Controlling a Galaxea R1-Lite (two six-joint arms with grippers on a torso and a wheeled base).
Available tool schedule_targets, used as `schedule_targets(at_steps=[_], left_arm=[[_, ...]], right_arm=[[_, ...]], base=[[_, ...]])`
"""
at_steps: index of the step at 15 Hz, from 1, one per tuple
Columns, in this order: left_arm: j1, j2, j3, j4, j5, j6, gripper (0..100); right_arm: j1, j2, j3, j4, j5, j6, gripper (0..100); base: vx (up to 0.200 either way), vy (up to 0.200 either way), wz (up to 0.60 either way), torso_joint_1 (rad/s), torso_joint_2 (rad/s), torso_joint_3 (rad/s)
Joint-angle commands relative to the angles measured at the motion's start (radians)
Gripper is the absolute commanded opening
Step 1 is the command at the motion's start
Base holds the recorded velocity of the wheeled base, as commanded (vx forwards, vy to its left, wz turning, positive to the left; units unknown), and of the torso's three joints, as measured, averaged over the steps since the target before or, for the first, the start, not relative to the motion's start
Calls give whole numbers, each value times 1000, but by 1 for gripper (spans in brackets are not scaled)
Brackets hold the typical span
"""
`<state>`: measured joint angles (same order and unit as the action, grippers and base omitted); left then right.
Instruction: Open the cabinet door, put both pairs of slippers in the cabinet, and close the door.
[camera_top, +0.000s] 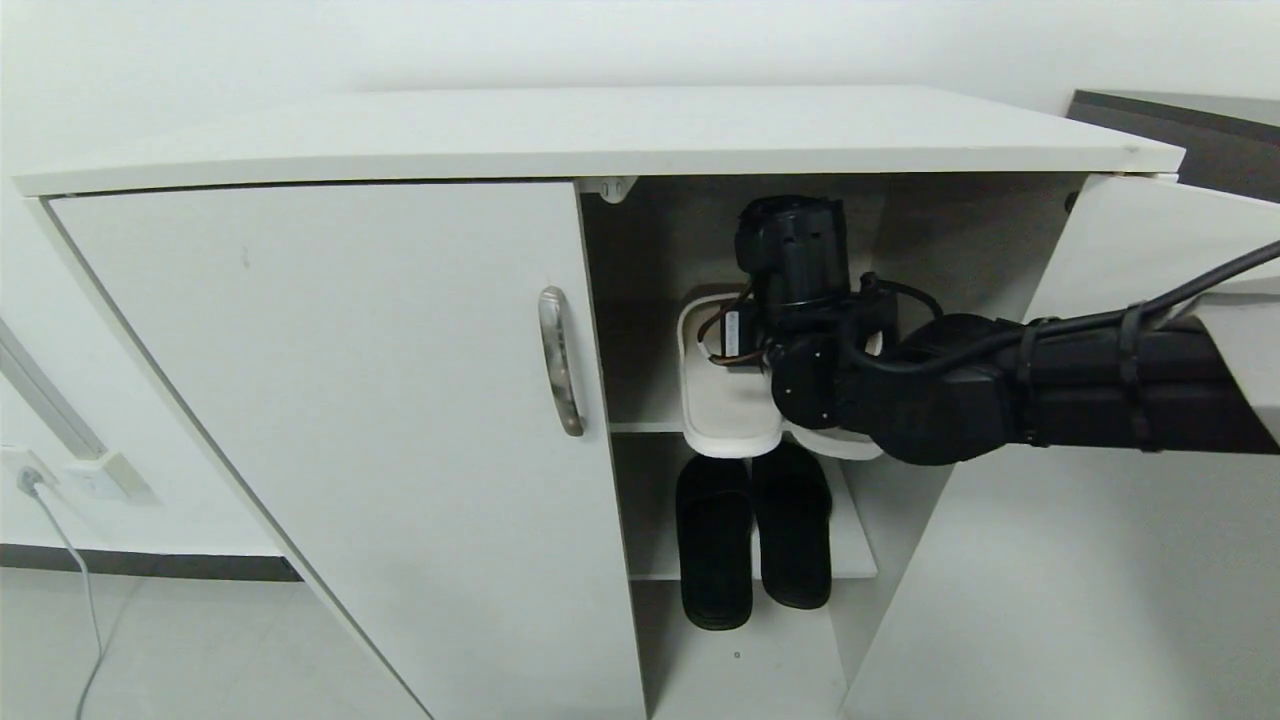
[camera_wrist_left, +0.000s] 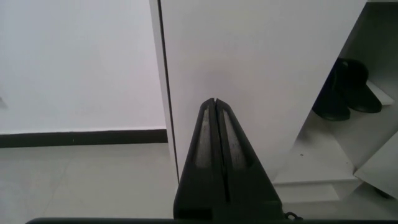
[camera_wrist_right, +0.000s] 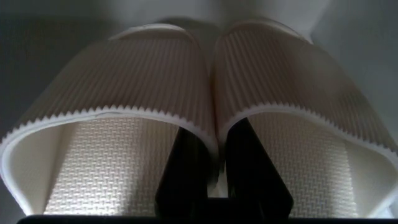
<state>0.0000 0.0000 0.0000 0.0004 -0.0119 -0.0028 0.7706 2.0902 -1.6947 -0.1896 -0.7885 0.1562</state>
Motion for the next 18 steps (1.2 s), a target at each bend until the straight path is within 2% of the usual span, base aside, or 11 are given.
schedule_targets(at_steps=[1, 11, 12, 16, 18], left_arm=[[0, 0, 0, 0, 1, 0, 0], [0, 0, 0, 0, 1, 0, 0], [0, 0, 0, 0, 1, 0, 0], [0, 0, 0, 0, 1, 0, 0], [0, 2, 0, 0, 1, 0, 0]], right_arm=[[-21, 70, -74, 2, 0, -1, 0], [-37, 102, -99, 2, 23, -6, 0], [-37, 102, -97, 2, 23, -6, 100], [-31, 62, -51, 2, 22, -4, 100], [-13, 11, 18, -2, 17, -4, 100]], base=[[0, 0, 0, 0, 0, 0], [0, 0, 0, 0, 0, 0], [0, 0, 0, 0, 0, 0], [0, 0, 0, 0, 0, 0], [0, 0, 0, 0, 0, 0]])
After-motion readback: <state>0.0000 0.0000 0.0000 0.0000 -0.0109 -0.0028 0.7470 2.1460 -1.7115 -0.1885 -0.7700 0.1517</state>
